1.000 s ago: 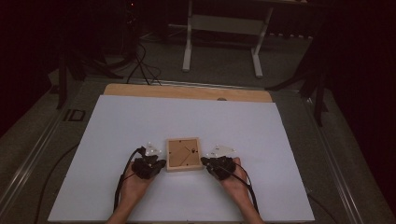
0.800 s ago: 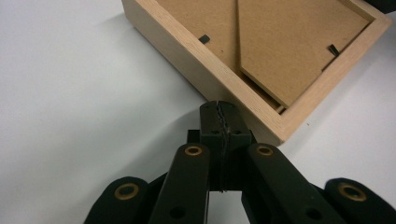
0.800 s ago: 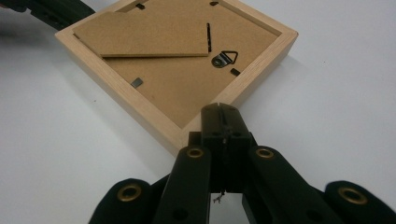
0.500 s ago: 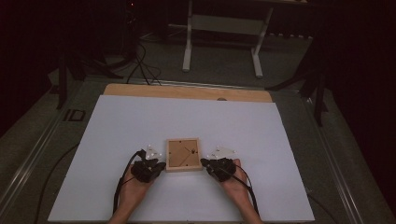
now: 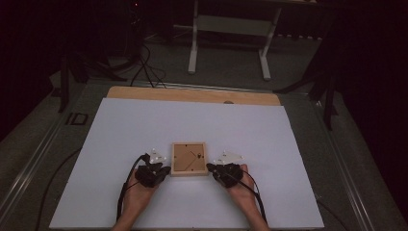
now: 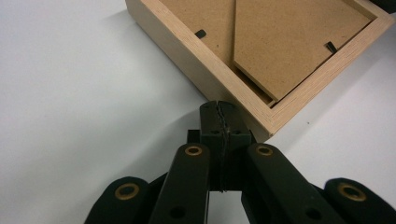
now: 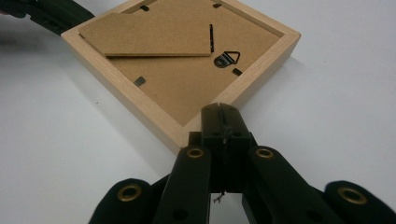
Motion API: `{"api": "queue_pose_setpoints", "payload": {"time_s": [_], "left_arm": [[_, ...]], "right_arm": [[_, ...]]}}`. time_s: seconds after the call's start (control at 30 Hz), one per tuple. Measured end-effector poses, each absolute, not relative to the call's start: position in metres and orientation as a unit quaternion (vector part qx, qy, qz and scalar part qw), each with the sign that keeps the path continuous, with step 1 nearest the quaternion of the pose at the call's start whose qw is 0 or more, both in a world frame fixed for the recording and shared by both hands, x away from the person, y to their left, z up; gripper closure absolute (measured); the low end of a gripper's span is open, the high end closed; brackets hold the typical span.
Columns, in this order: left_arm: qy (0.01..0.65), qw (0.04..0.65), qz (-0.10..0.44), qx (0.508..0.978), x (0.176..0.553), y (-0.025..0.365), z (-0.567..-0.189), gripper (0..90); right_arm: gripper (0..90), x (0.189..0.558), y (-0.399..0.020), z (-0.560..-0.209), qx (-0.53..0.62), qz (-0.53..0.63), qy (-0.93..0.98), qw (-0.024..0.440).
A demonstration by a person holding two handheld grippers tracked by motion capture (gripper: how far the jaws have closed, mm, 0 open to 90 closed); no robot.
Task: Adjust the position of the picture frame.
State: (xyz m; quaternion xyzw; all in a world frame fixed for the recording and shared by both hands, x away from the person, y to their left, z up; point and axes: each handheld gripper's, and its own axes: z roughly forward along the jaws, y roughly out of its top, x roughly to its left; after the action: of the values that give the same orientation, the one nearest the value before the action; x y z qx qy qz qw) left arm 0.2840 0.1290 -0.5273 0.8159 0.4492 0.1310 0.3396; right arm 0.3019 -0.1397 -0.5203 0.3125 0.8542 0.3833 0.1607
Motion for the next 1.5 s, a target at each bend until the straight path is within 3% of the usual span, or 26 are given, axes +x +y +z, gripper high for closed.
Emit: {"api": "queue_pose_setpoints", "payload": {"time_s": [1.5], "left_arm": [[0.471, 0.352, 0.125, 0.8, 0.293, 0.14, -0.529, 90.0]], "right_arm": [[90.0, 0.303, -0.13, -0.522, 0.315, 0.39, 0.85, 0.16]]}}
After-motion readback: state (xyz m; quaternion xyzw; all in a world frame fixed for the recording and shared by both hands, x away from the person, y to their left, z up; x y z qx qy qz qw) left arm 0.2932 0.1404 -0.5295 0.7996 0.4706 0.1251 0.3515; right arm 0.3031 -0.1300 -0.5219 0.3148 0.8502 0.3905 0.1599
